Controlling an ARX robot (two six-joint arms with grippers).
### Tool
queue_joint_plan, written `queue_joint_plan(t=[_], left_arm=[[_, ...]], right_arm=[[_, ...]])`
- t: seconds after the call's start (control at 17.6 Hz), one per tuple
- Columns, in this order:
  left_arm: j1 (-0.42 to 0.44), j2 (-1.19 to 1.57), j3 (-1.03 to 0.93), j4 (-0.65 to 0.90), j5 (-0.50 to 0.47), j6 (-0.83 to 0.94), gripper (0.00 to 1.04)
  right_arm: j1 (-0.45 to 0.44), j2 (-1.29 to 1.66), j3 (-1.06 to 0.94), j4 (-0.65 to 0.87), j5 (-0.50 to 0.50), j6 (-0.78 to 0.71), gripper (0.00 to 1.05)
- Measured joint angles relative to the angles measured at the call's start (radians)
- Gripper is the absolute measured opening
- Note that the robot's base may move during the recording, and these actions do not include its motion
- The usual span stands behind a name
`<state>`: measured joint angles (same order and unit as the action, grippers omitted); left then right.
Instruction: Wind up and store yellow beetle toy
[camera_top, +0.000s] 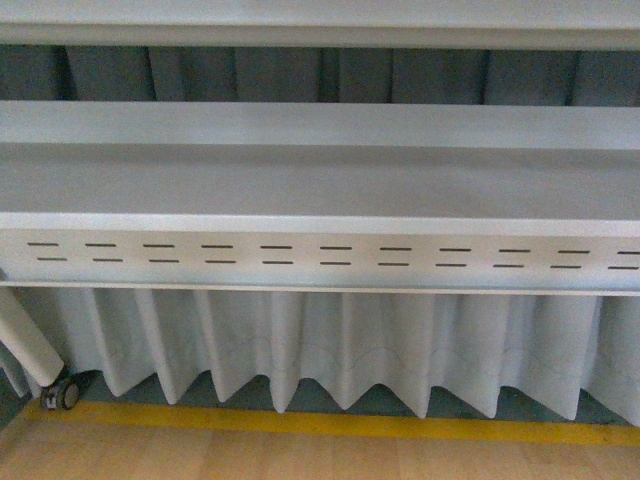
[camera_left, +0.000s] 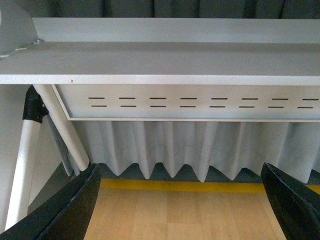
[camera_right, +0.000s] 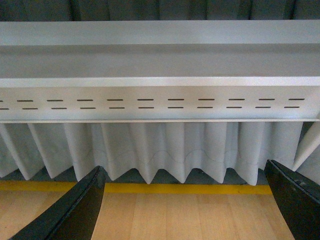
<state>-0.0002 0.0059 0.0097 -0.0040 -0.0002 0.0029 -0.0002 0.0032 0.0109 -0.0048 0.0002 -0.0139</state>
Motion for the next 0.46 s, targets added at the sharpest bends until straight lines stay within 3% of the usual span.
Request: queue_joint_plan(t=[0.46], left_arm=[[0.000,0.000,0.000,0.000,0.000,0.000,0.98]], right_arm=[[0.000,0.000,0.000,0.000,0.000,0.000,0.98]])
